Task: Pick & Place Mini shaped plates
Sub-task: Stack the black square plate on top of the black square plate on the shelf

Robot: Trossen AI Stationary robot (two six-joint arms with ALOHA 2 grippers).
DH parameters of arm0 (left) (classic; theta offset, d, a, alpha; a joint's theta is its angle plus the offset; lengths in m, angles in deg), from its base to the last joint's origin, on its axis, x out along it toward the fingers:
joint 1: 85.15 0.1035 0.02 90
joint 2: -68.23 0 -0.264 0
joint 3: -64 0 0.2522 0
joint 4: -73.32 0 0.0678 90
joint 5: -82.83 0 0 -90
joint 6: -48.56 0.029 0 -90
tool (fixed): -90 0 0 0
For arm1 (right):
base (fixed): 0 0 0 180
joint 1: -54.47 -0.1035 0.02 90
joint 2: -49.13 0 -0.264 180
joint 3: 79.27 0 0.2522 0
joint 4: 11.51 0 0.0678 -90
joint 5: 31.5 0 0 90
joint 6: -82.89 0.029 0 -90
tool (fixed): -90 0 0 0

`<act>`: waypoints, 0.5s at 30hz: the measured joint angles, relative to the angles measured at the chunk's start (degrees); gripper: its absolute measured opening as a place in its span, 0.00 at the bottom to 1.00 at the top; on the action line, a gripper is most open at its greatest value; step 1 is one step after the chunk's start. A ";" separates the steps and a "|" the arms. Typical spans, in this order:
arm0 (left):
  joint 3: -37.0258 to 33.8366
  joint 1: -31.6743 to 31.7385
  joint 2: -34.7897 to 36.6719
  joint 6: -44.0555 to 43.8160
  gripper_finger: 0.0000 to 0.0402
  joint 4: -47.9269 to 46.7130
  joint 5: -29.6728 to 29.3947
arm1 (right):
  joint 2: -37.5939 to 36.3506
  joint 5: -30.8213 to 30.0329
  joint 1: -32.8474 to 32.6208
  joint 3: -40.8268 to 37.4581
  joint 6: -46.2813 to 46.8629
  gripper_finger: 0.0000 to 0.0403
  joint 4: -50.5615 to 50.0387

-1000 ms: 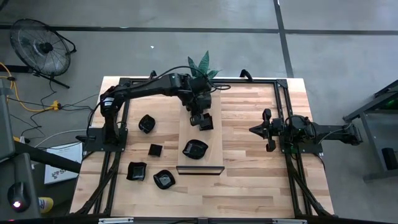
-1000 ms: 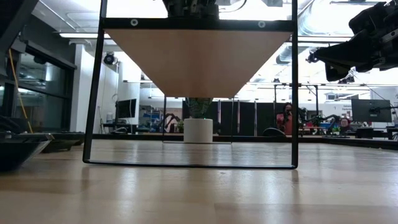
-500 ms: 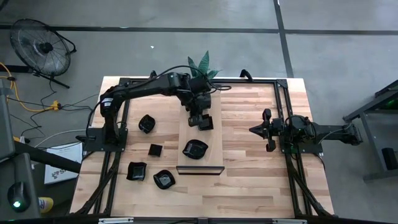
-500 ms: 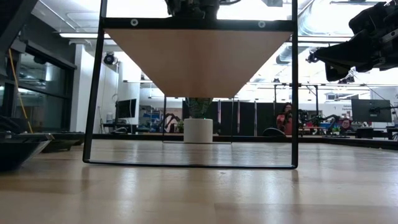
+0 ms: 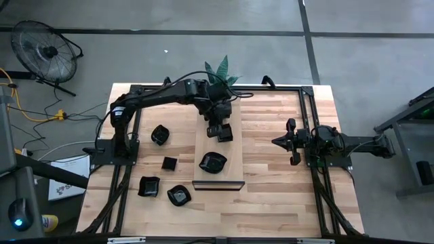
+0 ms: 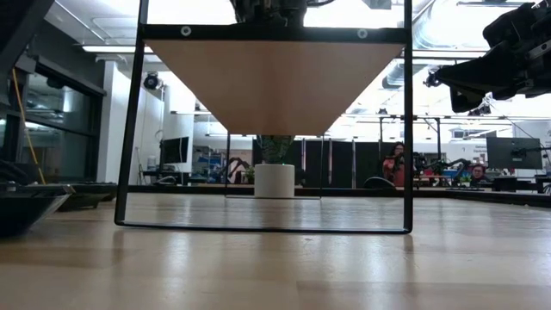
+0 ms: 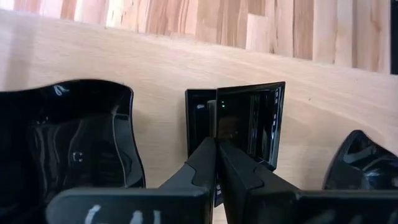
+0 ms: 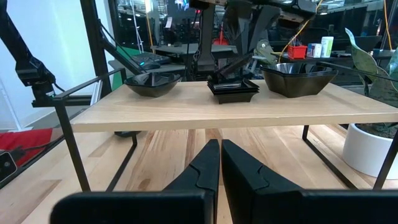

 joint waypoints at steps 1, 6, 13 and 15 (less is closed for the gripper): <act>-0.01 0.00 -0.16 0.01 0.02 -0.21 0.02 | 0.02 0.00 0.02 0.00 0.00 0.03 0.00; -0.04 0.00 -0.15 0.27 0.02 0.30 -0.22 | 0.01 0.00 0.01 0.00 0.00 0.03 0.00; -0.04 0.00 -0.15 0.75 0.03 0.20 -0.38 | 0.02 0.00 0.00 0.00 0.00 0.03 0.00; -0.04 0.00 -0.15 1.01 0.03 0.22 -0.42 | 0.02 0.00 0.00 0.00 0.00 0.03 0.00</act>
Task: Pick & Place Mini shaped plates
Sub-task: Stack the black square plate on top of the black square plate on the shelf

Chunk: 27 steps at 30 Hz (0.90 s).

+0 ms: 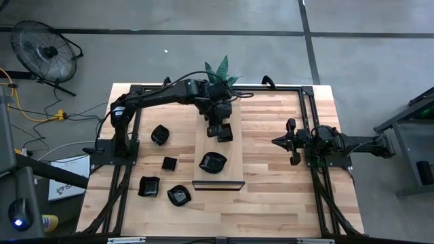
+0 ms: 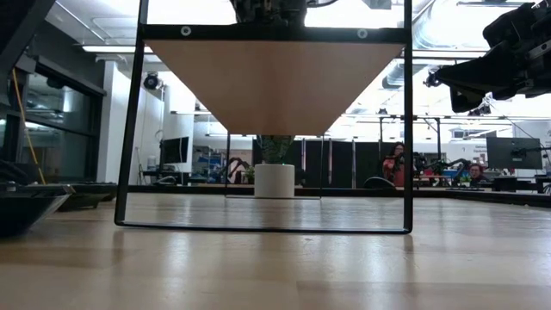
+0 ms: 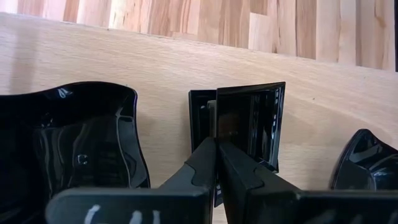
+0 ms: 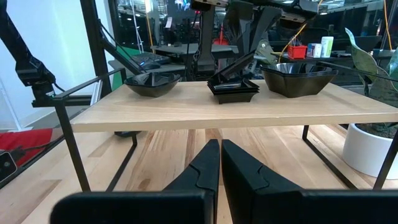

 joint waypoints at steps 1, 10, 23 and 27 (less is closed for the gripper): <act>-0.01 0.00 0.00 0.06 0.03 -0.02 0.00 | 0.00 0.00 0.00 0.01 0.00 0.03 0.00; -0.02 0.00 0.00 0.39 0.03 0.09 0.00 | 0.00 0.00 0.00 0.00 0.00 0.03 -0.02; -0.04 0.00 0.00 0.67 0.03 0.11 0.07 | 0.00 0.00 0.00 0.00 0.00 0.03 0.00; -0.04 0.00 0.00 0.70 0.03 0.11 0.63 | 0.00 0.00 0.00 0.00 0.00 0.03 0.00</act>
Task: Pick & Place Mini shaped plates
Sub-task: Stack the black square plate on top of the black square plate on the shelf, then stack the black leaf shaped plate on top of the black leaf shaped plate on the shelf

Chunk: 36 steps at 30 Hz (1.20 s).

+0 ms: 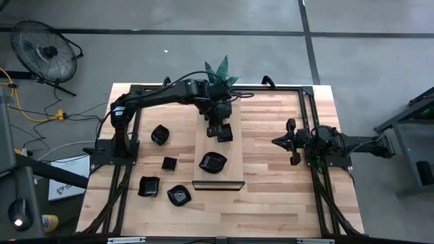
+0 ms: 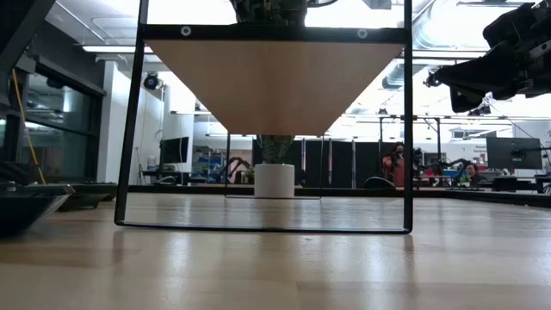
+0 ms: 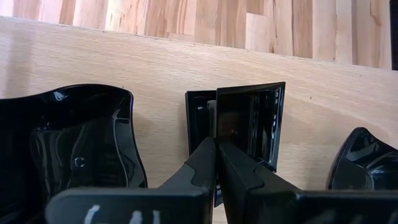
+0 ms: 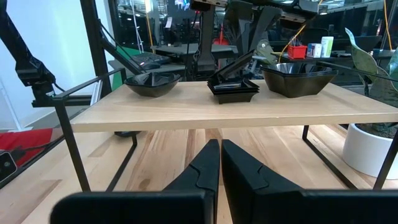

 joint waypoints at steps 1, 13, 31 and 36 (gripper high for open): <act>0.00 0.00 0.00 0.00 0.03 0.00 0.04 | 0.00 0.00 0.00 0.00 0.00 0.03 0.00; 0.00 0.02 0.00 0.04 0.23 0.02 -1.95 | 0.00 0.00 0.00 0.00 0.00 0.03 0.00; -0.02 -0.81 3.17 -1.55 0.25 -11.91 -4.48 | 0.00 0.00 0.00 0.00 0.00 0.03 0.00; -0.02 -3.79 6.99 -2.97 0.25 -14.16 -8.68 | 0.19 0.02 0.02 0.01 0.00 0.03 0.02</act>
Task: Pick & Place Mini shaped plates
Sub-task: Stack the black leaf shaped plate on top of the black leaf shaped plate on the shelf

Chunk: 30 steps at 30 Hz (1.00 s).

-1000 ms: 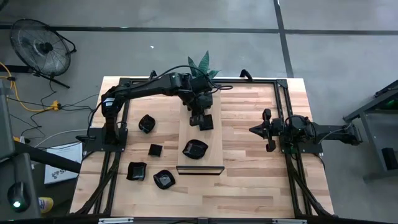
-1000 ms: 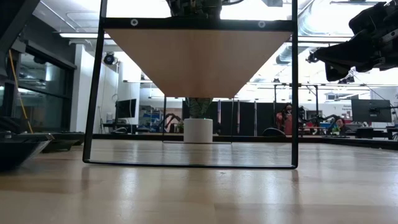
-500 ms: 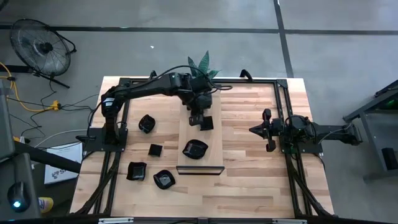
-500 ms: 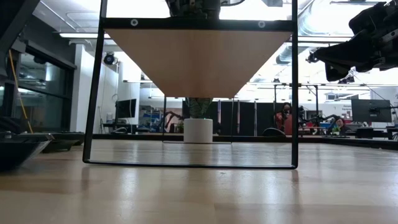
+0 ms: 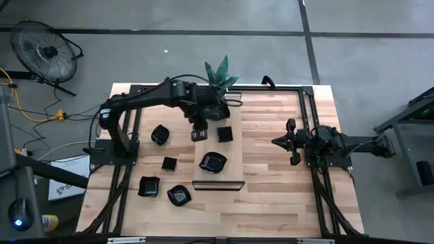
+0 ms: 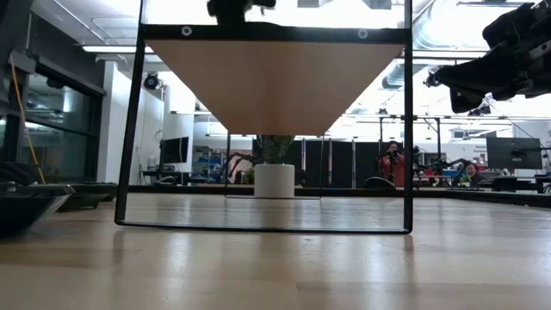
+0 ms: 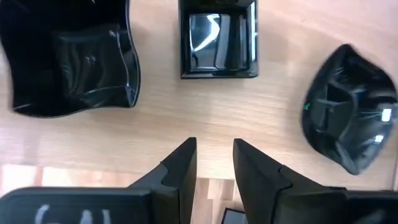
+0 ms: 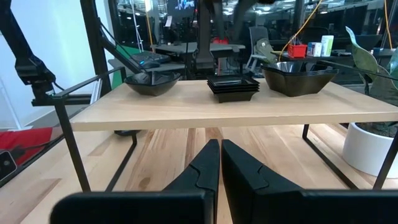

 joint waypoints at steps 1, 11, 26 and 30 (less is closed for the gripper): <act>0.00 -0.66 0.92 -0.57 0.25 -0.11 -0.79 | 0.09 0.00 -0.01 0.00 0.00 0.03 0.00; 0.02 -7.53 6.62 -4.98 0.25 -3.82 -9.49 | 0.21 0.00 -0.02 -0.01 0.00 0.03 0.00; -17.15 -10.05 13.87 -11.25 0.25 1.66 -18.19 | 0.20 -0.02 -0.02 -0.01 0.00 0.03 -0.02; -24.81 -10.09 17.62 -14.80 0.25 6.63 -18.34 | 0.19 -0.02 -0.02 -0.01 0.00 0.03 -0.02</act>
